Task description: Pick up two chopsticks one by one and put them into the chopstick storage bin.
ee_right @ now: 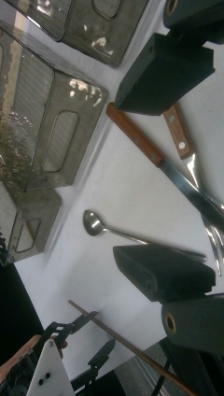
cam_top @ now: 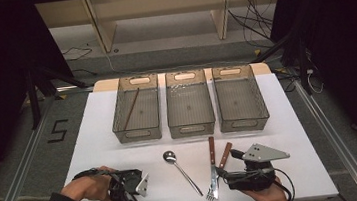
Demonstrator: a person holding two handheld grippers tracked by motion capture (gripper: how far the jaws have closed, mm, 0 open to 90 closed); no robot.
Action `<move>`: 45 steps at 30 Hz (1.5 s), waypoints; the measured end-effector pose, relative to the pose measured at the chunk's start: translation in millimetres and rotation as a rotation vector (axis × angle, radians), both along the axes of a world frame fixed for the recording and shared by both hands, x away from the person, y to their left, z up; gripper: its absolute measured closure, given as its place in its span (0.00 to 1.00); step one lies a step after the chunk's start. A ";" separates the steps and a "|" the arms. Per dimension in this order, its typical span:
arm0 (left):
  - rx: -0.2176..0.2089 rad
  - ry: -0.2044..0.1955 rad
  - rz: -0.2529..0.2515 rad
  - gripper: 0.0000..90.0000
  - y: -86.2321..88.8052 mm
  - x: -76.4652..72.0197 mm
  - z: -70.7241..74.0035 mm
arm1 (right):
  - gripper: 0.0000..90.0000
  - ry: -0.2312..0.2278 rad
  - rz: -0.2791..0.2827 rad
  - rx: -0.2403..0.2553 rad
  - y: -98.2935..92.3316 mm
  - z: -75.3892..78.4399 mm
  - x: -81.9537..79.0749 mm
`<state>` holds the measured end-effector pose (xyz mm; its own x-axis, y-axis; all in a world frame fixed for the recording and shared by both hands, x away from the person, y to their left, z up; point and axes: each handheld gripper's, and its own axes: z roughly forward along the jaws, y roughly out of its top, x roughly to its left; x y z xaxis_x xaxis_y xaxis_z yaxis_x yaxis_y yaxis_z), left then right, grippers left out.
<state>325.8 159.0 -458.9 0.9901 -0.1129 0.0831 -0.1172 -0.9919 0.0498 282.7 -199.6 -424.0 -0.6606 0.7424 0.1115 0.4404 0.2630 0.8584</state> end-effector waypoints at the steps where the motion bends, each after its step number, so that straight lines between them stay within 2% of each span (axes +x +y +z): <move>1: 0.008 0.000 -0.006 0.56 0.1 0.7 -0.6 | 0.29 0.000 0.000 -0.001 0.0 -0.1 0.1; 5: -0.003 0.017 -0.005 0.58 -0.3 1.5 -0.9 | 0.29 0.000 0.002 -0.001 0.5 -0.2 0.3; 12: 0.019 0.036 -0.017 0.63 -2.7 2.6 -1.0 | 0.29 0.000 0.004 -0.001 1.0 -0.3 0.3; 16: 0.018 0.072 -0.007 0.68 -2.1 5.2 -1.1 | 0.29 0.001 0.003 0.000 0.6 -0.4 0.5; 22: 0.018 0.070 -0.013 0.77 -1.2 6.8 -0.7 | 0.29 0.002 0.004 0.003 0.2 -0.3 0.6; 34: 0.030 0.077 -0.065 0.92 -1.7 2.3 -0.8 | 0.29 0.004 0.003 0.007 0.0 -0.3 0.6; 40: 0.026 0.069 -0.076 0.94 -1.9 0.4 -1.0 | 0.29 0.003 0.002 0.007 -0.7 -0.6 1.3; 43: 0.030 0.091 -0.070 0.95 -1.9 0.1 -0.7 | 0.29 0.005 0.002 0.009 -0.5 -0.7 1.4; 45: 0.030 0.087 -0.069 0.95 -1.5 0.4 -0.5 | 0.29 0.004 0.004 0.009 -0.3 -0.7 1.3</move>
<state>326.2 157.4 -459.4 0.9833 -0.1817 -0.0074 -0.1813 -0.9829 0.0334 284.0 -199.9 -424.7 -0.6631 0.7388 0.1207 0.4431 0.2574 0.8587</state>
